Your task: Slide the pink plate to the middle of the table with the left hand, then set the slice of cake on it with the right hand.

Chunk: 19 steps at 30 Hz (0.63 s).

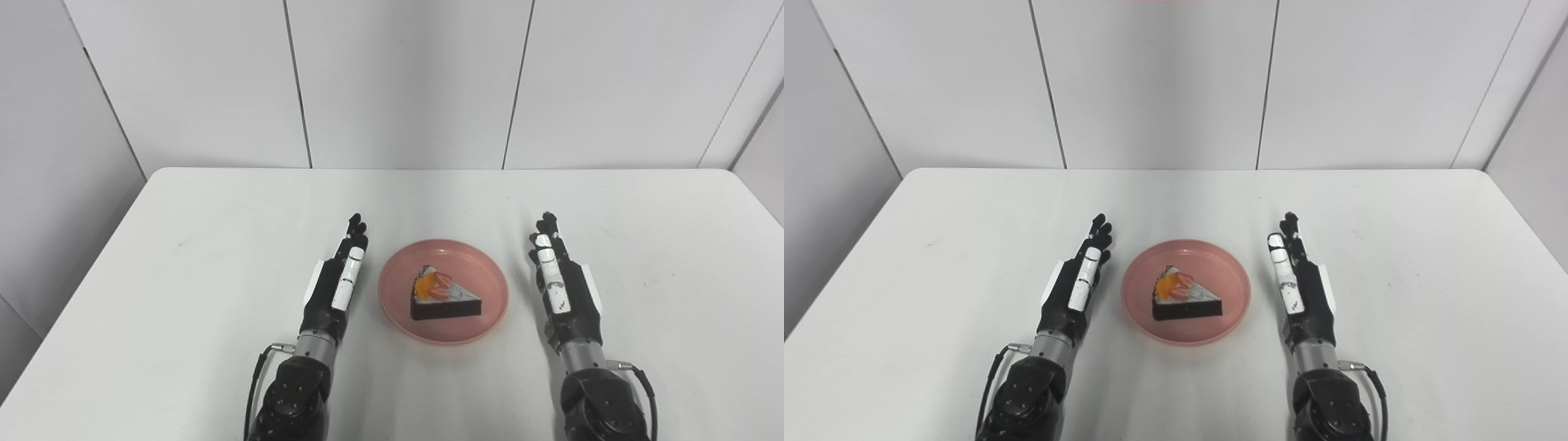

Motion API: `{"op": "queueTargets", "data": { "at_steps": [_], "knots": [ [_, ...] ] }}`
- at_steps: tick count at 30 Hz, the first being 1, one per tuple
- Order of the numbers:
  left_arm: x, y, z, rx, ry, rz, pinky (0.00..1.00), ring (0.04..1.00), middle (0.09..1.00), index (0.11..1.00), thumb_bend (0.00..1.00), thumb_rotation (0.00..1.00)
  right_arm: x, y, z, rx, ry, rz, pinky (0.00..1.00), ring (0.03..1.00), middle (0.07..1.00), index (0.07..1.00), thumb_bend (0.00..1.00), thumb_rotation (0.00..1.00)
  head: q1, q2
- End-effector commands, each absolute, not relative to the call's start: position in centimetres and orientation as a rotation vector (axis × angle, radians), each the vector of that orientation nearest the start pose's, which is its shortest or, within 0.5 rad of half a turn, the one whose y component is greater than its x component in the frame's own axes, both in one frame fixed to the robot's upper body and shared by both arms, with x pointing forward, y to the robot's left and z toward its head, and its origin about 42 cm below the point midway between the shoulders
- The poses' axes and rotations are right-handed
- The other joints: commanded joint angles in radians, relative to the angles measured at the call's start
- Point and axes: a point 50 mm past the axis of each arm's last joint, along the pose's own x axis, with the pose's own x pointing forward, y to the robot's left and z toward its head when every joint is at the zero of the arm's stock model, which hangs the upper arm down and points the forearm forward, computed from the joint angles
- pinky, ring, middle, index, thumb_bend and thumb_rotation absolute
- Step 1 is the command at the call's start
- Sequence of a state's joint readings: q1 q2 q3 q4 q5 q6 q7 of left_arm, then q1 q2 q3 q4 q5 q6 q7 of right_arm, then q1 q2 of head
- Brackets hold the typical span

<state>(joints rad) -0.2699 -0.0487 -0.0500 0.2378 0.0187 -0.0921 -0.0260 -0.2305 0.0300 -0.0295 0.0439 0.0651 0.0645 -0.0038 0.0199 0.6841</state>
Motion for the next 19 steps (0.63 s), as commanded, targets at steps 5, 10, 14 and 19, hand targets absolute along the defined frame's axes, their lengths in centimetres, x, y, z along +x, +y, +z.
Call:
{"op": "queueTargets", "data": {
  "at_steps": [5, 10, 14, 19],
  "knots": [
    [37.7, 14.7, 13.7, -0.025, -0.158, -0.152, 1.0, 1.0, 1.0, 1.0, 0.61, 1.0, 35.9, -19.2, 16.8, 0.082, -0.153, 0.069, 1.0, 1.0, 1.0, 1.0, 0.62, 0.88, 0.003, 0.001],
    [37.9, 14.6, 13.8, -0.034, -0.162, -0.127, 1.0, 1.0, 1.0, 1.0, 0.6, 1.0, 35.9, -19.6, 16.5, 0.072, -0.151, 0.071, 1.0, 1.0, 1.0, 1.0, 0.62, 0.89, -0.002, 0.002],
    [38.1, 14.5, 13.9, -0.036, -0.159, -0.134, 1.0, 1.0, 1.0, 1.0, 0.6, 1.0, 36.0, -19.9, 16.3, 0.057, -0.144, 0.091, 1.0, 1.0, 1.0, 1.0, 0.6, 0.89, -0.004, 0.004],
    [38.0, 14.5, 13.9, -0.027, -0.141, -0.14, 1.0, 1.0, 1.0, 1.0, 0.6, 1.0, 36.0, -19.7, 16.3, 0.065, -0.146, 0.094, 1.0, 0.993, 1.0, 1.0, 0.59, 0.85, -0.007, 0.006]
  ]
}}
